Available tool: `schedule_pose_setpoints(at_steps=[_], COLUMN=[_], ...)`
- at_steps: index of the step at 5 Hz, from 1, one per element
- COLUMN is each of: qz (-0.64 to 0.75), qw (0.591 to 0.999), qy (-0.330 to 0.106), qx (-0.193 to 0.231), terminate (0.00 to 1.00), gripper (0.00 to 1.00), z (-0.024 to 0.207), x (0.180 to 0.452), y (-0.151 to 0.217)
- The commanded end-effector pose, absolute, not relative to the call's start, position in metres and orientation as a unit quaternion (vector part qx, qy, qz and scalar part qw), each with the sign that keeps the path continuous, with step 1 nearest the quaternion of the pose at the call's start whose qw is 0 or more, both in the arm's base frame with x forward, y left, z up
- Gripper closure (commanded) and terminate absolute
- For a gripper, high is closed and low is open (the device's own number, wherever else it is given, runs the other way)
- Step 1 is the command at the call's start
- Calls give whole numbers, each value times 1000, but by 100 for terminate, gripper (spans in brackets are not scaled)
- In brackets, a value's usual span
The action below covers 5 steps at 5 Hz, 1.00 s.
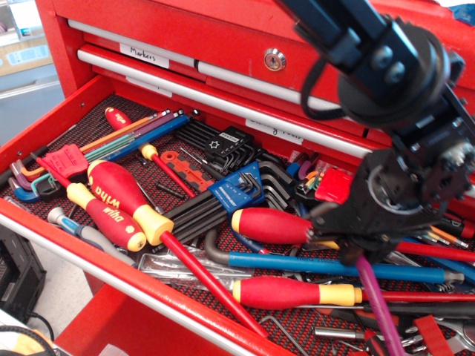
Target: Pick up violet Allen key
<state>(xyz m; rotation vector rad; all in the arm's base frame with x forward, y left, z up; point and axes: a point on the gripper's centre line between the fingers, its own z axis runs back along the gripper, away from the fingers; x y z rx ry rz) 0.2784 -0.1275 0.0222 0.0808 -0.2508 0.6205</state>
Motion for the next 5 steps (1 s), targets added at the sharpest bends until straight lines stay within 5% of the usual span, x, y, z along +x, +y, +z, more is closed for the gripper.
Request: schedule_pose_setpoints(at_steps=[1,3,4,5], qz=[310,316,324,334], qw=[921,909,902,898], qy=[-224,-249,-264,-264], qx=[74,109,103,112], terminate=[0,0,0,100], gripper=[100,100,100,100], z=[85,153,168,181], x=[305,309,309,302], y=[-93,-62,-58,-68])
